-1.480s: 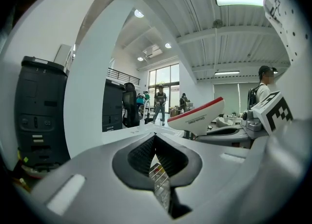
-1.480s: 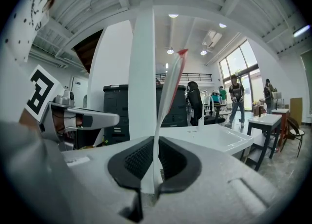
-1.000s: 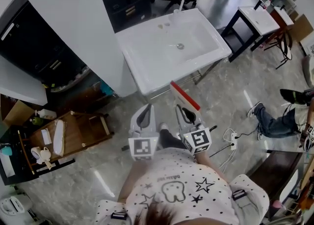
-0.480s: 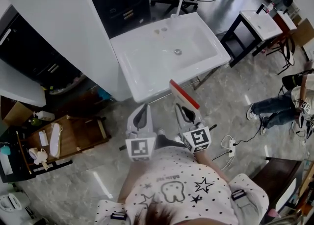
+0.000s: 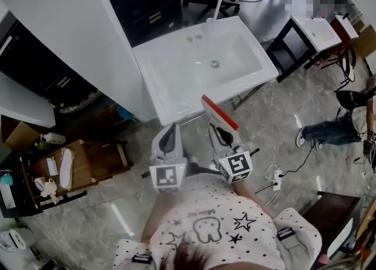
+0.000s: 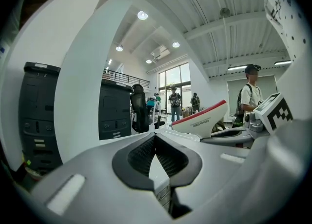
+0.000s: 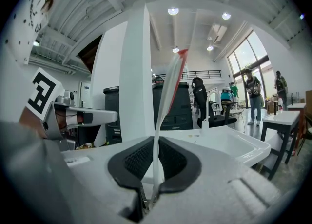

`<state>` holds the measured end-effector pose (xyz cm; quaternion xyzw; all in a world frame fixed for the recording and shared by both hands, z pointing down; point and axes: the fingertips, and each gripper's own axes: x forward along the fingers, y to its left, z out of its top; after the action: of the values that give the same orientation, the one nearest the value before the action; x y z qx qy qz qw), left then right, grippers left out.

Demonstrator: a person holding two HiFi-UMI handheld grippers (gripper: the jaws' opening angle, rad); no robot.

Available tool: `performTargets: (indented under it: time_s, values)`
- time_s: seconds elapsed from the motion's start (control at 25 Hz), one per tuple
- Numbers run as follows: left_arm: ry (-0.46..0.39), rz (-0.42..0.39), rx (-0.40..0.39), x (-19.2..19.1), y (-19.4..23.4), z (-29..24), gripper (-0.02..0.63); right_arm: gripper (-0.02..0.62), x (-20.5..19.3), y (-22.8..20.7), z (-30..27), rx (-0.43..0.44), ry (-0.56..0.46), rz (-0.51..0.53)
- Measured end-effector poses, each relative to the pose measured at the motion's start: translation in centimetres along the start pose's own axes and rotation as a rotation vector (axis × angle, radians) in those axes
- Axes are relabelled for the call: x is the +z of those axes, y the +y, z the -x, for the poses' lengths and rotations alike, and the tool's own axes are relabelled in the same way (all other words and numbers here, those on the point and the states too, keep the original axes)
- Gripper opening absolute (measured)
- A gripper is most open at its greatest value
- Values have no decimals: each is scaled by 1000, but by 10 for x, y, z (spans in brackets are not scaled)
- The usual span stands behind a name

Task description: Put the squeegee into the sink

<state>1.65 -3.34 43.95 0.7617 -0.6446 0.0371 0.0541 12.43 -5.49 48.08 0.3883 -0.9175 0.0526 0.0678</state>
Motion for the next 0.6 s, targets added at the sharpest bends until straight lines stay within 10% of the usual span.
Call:
performTargets:
  time_s: [0.6]
  values:
    - [14,6,-59,15,40,-53,-6,17,12,-11,-56,-46,35,-25]
